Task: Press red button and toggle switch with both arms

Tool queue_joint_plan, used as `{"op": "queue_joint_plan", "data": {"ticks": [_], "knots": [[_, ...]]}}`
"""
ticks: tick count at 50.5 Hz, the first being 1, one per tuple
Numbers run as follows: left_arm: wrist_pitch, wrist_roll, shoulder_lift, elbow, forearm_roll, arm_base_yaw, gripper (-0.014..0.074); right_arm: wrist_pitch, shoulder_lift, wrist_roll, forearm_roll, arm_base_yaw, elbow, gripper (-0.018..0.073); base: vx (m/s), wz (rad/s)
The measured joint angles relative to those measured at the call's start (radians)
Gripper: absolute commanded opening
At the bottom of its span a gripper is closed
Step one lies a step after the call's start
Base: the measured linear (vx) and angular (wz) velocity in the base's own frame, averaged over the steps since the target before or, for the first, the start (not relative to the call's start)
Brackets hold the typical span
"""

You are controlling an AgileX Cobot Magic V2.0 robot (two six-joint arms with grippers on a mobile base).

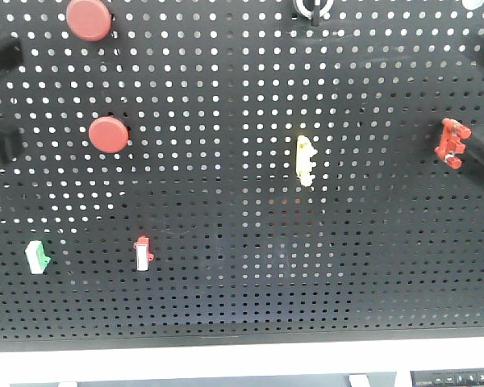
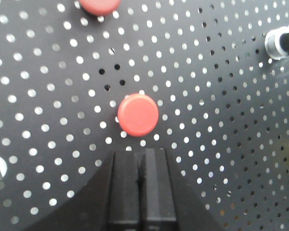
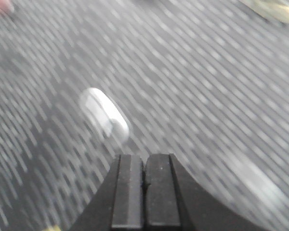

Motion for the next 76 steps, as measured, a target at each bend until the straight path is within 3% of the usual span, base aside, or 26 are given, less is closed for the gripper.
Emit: {"op": "queue_joint_plan", "data": {"ticks": [10, 18, 76], "knots": [[-0.002, 0.0, 0.0, 0.0, 0.0, 0.0, 0.0002, 0.1, 0.19, 0.004, 0.0, 0.119, -0.241, -0.0006, 0.0, 0.0], [-0.002, 0.0, 0.0, 0.0, 0.0, 0.0, 0.0002, 0.182, 0.301, 0.007, 0.001, 0.16, -0.359, -0.0006, 0.0, 0.0], [-0.002, -0.001, -0.001, 0.0, 0.0, 0.0, 0.0002, 0.315, 0.402, 0.015, 0.017, 0.114, -0.463, -0.0006, 0.0, 0.0]]}}
